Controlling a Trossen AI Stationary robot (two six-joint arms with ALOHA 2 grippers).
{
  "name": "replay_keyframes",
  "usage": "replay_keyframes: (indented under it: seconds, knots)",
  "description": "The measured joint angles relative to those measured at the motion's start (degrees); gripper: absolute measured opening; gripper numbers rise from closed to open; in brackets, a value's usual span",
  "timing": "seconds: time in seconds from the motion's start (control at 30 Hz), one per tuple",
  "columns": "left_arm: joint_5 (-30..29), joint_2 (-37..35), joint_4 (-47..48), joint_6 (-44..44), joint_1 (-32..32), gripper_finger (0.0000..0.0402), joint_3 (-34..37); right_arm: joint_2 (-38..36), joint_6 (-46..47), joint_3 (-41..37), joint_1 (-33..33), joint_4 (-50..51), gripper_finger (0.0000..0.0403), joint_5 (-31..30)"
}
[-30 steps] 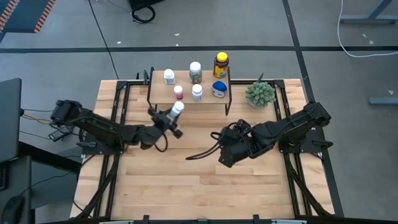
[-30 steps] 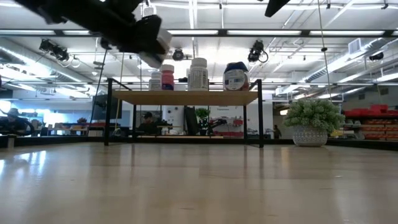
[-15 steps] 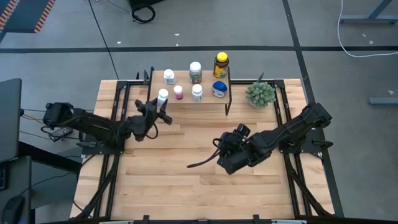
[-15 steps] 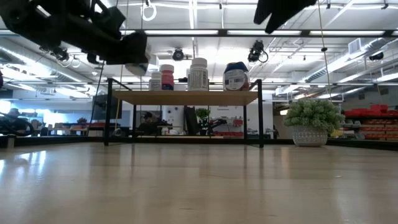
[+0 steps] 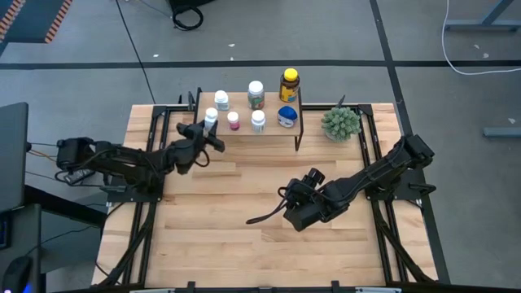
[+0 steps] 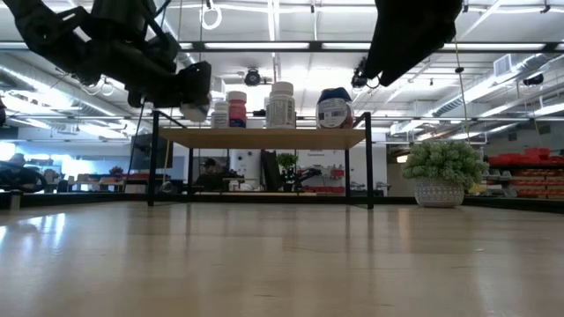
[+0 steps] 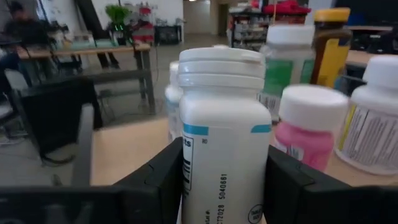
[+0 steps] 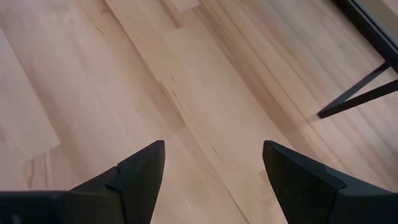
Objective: Pick and place medicine bottles onto shelf by color
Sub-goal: Put the white pill bottle on the shelf
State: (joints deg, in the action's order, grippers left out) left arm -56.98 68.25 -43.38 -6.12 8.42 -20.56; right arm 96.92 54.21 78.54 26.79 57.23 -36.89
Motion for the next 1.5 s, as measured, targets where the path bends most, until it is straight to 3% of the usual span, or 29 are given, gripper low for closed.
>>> replay_keyframes:
  seconds: [0.27,0.93,1.2,1.5]
  knots:
    - [1.6,0.0,6.3,-8.1,2.3,0.0177,0.0,0.0,-0.4,0.1,0.0,-0.3,0.0277,-0.2]
    - [3.2,0.0,7.4,-7.4,2.3,0.0243,-0.1,0.0,-0.2,0.2,0.8,-0.3,0.0277,-0.2]
    - [3.0,0.0,7.3,-5.4,3.9,0.0242,-0.1,0.0,0.1,0.2,1.2,-0.3,0.0277,-0.2]
    - [2.3,0.0,6.5,-5.1,5.0,0.0202,-0.1,0.0,0.6,0.2,1.3,-0.3,0.0277,-0.1]
